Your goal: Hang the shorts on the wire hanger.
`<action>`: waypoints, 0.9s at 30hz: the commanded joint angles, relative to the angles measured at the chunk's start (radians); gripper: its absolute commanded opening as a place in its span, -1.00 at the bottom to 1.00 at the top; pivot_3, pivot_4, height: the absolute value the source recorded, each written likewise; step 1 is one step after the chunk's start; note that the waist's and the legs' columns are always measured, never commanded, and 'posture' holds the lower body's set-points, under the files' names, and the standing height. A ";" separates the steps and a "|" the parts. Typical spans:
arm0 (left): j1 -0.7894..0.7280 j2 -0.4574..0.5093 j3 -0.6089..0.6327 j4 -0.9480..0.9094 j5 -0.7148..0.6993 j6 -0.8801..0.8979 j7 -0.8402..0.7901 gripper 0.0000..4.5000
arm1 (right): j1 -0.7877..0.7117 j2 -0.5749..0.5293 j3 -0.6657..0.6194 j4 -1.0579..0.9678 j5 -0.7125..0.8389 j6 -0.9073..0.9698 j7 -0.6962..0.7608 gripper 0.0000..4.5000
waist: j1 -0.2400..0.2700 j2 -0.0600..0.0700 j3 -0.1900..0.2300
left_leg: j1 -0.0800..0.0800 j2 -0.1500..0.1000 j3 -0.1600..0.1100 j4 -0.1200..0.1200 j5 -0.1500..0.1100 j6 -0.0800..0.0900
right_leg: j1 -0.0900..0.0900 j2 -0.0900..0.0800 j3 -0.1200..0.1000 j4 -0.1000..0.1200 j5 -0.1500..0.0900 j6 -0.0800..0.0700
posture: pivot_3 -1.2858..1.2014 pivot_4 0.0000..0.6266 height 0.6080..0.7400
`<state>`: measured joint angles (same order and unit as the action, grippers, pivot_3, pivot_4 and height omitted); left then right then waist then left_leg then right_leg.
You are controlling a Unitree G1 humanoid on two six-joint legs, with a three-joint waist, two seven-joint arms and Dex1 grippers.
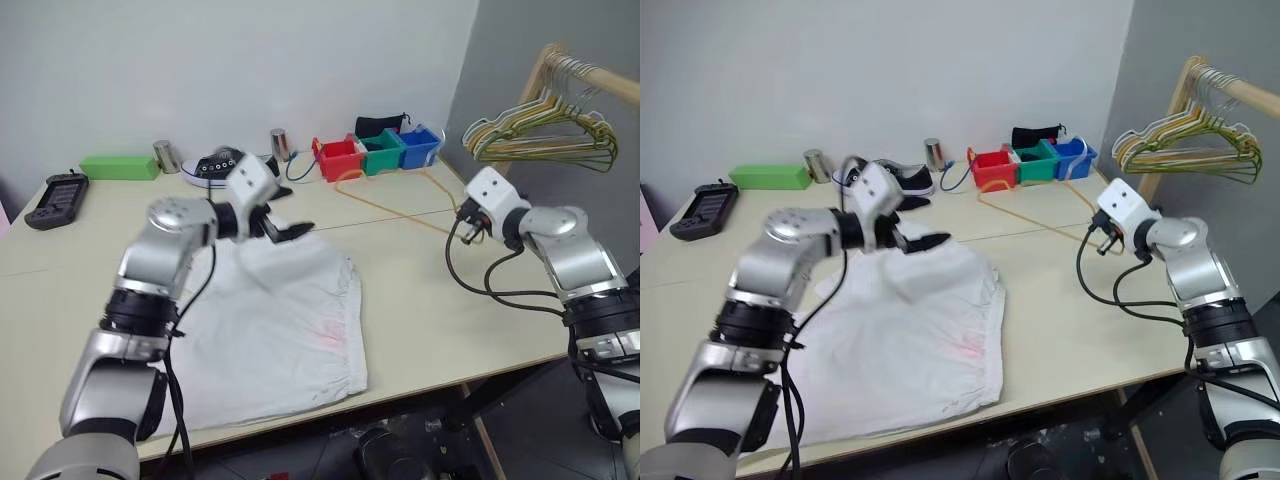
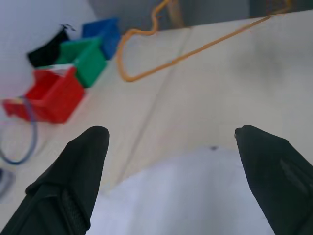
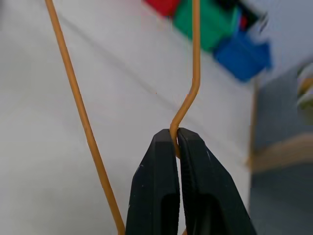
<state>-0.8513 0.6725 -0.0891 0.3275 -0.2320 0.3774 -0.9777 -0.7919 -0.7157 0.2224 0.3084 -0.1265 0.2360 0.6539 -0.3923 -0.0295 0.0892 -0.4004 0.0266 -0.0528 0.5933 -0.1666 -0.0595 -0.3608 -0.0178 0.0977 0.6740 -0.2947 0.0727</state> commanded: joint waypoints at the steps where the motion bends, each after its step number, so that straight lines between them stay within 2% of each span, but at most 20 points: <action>1: -0.086 0.051 0.033 0.090 -0.022 -0.022 -0.128 0.95 | -0.062 -0.052 0.072 0.048 -0.197 -0.402 -0.137 -0.97 | 0.000 0.000 0.000 | -0.001 0.000 0.001 -0.001 0.000 0.000 | -0.001 0.000 0.000 0.000 0.000 0.000 | -0.17 -1.00 1.00; 5: -0.147 0.079 0.021 0.166 -0.042 0.021 -0.270 0.95 | -0.141 -0.059 0.126 0.152 -0.359 -0.661 -0.298 -0.97 | 0.003 0.000 0.000 | -0.008 0.000 0.002 -0.001 0.000 0.000 | -0.009 -0.001 0.001 0.001 -0.001 0.000 | -0.17 -1.00 1.00; 11: -0.150 0.078 -0.010 0.209 -0.015 0.022 -0.370 0.95 | -0.211 -0.021 0.131 0.174 -0.462 -0.814 -0.438 -0.97 | 0.003 0.000 0.000 | -0.009 0.000 0.000 -0.001 0.000 0.000 | -0.012 -0.001 0.000 0.006 -0.001 0.000 | -0.17 -1.00 1.00; 18: -0.136 0.019 -0.022 0.213 0.015 -0.009 -0.342 0.95 | -0.230 0.019 0.114 0.136 -0.507 -0.811 -0.453 -0.97 | 0.006 0.000 0.000 | -0.008 0.000 -0.001 0.001 0.001 0.000 | -0.010 -0.001 0.000 0.006 -0.001 0.000 | -0.18 -1.00 1.00; 27: -0.079 -0.024 -0.038 0.139 0.024 -0.001 -0.328 0.95 | -0.244 0.067 0.088 0.101 -0.493 -0.699 -0.400 -0.97 | 0.002 0.000 0.000 | -0.007 0.000 -0.001 0.002 0.001 0.001 | -0.010 -0.001 0.000 0.008 0.000 -0.001 | -0.19 -1.00 1.00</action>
<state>-0.9295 0.6519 -0.1307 0.5078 -0.2124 0.3816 -1.3172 -0.9924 -0.6537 0.3547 0.4467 -0.6443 -0.4899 0.2481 -0.3905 -0.0293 0.0892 -0.4076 0.0264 -0.0537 0.5949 -0.1654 -0.0590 -0.3702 -0.0189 0.0981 0.6821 -0.2949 0.0713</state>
